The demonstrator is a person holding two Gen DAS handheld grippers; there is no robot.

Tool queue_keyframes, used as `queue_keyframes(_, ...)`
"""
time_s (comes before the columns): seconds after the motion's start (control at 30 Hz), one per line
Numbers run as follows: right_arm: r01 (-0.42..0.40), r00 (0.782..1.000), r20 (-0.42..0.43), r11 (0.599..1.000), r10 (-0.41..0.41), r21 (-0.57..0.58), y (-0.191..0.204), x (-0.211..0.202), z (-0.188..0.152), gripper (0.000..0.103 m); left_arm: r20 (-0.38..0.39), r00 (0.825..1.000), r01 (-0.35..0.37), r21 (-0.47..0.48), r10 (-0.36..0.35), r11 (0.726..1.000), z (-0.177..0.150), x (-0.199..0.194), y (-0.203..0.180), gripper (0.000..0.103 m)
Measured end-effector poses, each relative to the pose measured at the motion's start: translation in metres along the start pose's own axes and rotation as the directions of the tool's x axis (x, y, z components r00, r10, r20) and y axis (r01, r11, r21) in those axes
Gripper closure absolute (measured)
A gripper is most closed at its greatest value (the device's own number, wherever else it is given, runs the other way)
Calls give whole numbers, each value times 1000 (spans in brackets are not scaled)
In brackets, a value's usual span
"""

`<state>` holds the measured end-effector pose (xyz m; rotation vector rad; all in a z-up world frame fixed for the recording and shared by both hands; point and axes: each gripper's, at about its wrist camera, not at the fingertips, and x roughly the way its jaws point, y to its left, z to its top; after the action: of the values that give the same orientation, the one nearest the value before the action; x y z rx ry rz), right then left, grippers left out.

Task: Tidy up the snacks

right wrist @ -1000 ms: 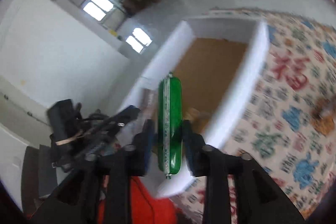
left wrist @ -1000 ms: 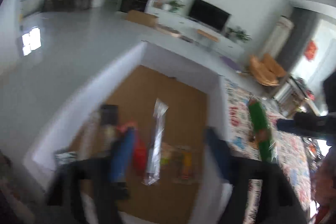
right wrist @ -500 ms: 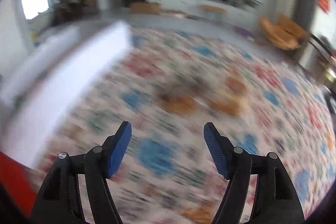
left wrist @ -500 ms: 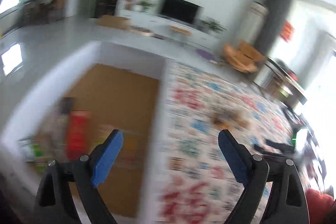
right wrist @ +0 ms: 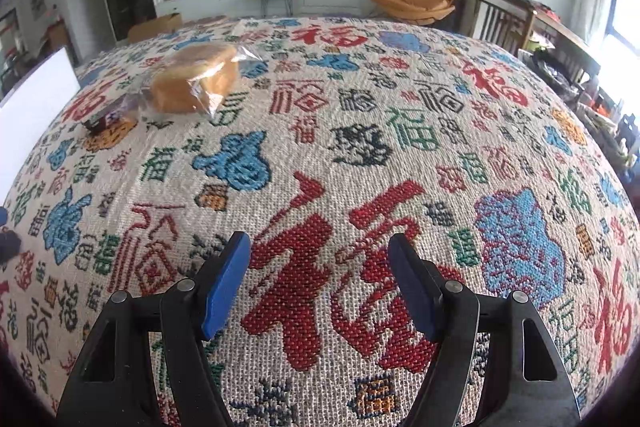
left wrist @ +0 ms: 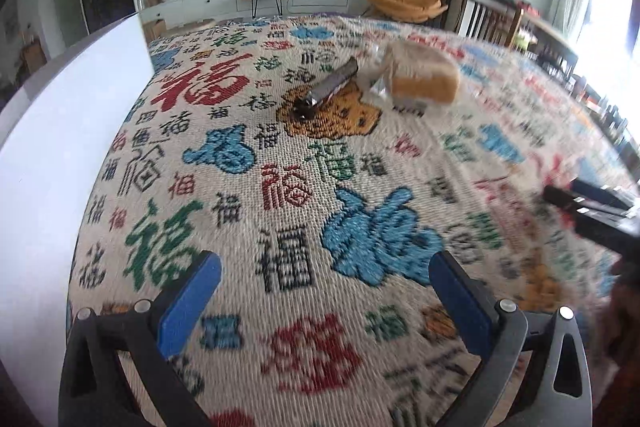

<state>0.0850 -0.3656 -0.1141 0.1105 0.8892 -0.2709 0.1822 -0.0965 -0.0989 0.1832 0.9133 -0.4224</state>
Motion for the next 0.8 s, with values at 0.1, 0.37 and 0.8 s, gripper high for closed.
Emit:
queue_keyframes(0.1, 7, 1000, -23, 1000, -7, 13, -7, 3, -6, 25, -15, 1000, -14, 20, 14, 1000, 3, 11, -2, 1)
queue_keyframes(0.37, 19, 1000, -25, 1000, -18, 17, -9, 8, -7, 22, -31, 999, -15, 26, 16, 1000, 2, 17, -1, 0)
queue_keyframes(0.8, 11, 1000, -29, 999, -10, 30, -12, 6, -6, 22, -24, 999, -26, 34, 26, 999, 2, 15, -3, 0)
